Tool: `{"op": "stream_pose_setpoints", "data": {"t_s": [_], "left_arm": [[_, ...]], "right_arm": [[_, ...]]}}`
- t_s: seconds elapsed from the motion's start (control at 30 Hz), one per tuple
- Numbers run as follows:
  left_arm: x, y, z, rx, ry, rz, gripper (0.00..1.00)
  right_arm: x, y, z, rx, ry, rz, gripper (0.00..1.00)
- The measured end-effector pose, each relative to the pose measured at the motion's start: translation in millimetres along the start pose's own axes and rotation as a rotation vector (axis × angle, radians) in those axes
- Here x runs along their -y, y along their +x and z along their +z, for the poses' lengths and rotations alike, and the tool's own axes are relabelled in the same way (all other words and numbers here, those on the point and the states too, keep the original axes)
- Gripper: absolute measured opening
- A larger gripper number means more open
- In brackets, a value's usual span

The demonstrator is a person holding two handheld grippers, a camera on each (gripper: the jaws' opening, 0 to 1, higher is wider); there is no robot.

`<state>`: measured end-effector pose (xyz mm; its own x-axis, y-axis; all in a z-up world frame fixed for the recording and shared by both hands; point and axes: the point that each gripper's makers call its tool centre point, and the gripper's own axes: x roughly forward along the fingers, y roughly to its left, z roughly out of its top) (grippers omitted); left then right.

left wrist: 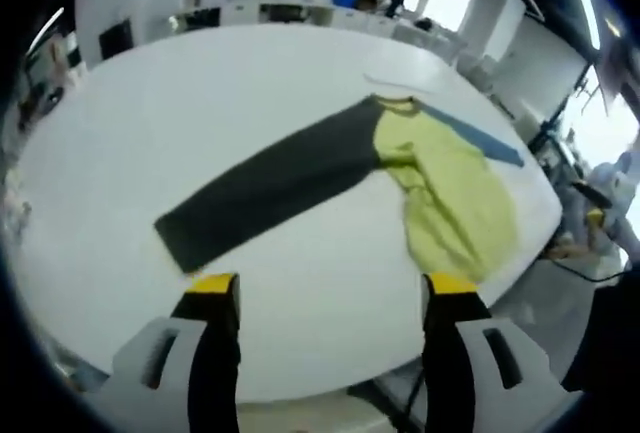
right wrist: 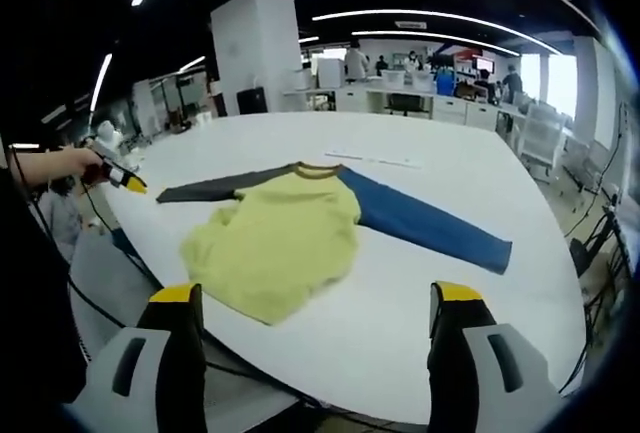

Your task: Fold the garment on the visible template until the final outline fits inside the template.

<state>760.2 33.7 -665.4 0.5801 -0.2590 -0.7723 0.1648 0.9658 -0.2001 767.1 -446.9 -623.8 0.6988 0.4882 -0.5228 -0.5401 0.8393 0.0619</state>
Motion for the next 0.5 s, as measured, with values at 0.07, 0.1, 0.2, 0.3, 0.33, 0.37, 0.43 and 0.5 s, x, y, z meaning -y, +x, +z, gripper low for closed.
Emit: {"op": "stream_pose_setpoints", "data": {"t_s": [0.07, 0.1, 0.2, 0.3, 0.33, 0.37, 0.43, 0.5], "left_arm": [[5.1, -2.4, -1.7, 0.002, 0.005, -0.001, 0.76], [9.9, -3.9, -2.4, 0.005, 0.006, -0.007, 0.78], [18.4, -4.3, -4.3, 0.018, 0.023, -0.027, 0.8], [32.0, -7.9, -4.6, 0.036, 0.026, -0.056, 0.82], [35.5, -8.4, -4.5, 0.041, 0.032, -0.064, 0.81], [38.2, -9.3, -4.5, 0.045, 0.036, -0.069, 0.82], [47.2, -12.0, -4.7, 0.056, 0.046, -0.081, 0.83], [57.5, -14.6, -2.8, 0.081, 0.065, -0.103, 0.84]], "right_arm": [[-0.2, 0.7, 0.6, 0.0, -0.003, 0.008, 0.93], [-0.8, 1.1, 1.4, 0.001, -0.009, 0.014, 0.93], [-1.3, 1.8, 2.7, 0.001, -0.018, 0.024, 0.93], [-1.2, 2.7, 4.5, 0.002, -0.022, 0.033, 0.92], [-1.2, 2.9, 5.0, 0.003, -0.024, 0.035, 0.92], [-1.5, 3.1, 5.2, 0.002, -0.026, 0.037, 0.92], [-1.6, 3.9, 5.7, 0.001, -0.031, 0.042, 0.92], [-1.7, 4.4, 6.4, 0.002, -0.034, 0.046, 0.92]]}}
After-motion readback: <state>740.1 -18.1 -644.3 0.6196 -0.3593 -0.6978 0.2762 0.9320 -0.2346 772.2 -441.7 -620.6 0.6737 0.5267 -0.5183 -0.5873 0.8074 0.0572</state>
